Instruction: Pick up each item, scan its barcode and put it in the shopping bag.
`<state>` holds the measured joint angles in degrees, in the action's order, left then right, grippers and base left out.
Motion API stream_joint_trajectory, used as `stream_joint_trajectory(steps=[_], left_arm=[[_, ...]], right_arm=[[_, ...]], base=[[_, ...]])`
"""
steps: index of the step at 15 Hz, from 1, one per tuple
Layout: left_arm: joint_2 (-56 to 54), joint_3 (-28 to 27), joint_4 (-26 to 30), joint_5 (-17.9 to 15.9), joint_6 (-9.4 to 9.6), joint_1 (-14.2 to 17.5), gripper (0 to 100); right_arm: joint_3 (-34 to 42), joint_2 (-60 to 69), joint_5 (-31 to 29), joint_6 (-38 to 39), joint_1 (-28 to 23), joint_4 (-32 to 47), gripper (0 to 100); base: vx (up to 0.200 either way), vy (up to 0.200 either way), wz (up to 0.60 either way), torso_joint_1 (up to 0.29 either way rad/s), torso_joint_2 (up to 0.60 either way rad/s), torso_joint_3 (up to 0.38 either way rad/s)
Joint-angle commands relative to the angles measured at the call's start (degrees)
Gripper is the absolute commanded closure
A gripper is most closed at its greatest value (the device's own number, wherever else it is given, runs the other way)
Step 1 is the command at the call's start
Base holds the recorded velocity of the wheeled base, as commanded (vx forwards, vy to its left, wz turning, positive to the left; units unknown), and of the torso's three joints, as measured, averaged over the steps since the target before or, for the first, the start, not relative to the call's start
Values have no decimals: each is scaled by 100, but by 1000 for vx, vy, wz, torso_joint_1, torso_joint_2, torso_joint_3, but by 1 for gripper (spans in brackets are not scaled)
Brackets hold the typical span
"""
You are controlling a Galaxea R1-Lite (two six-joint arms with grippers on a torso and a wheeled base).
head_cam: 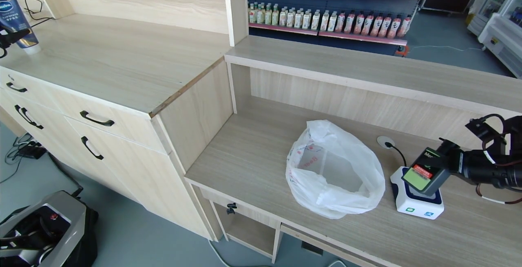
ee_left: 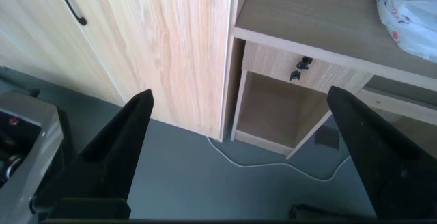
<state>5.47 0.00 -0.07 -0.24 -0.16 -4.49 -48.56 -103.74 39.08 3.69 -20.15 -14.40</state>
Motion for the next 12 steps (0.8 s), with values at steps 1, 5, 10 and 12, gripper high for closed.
stream_joint_trajectory(steps=[1,5,10,12], left_arm=[[6,0,-1,-2,-2,0,0],[6,0,-1,-2,-2,0,0],[-2,0,-1,-2,-2,0,0],[-2,0,-1,-2,-2,0,0]], right_arm=[[48,12,3,-9,-15,-2,100],[48,-41,3,-27,-15,-107,100],[57,-41,3,-53,-50,-125,100],[92,21,3,-202,-77,-160,100]], base=[[0,0,0,0,0,0],[0,0,0,0,0,0],[0,0,0,0,0,0],[0,0,0,0,0,0]])
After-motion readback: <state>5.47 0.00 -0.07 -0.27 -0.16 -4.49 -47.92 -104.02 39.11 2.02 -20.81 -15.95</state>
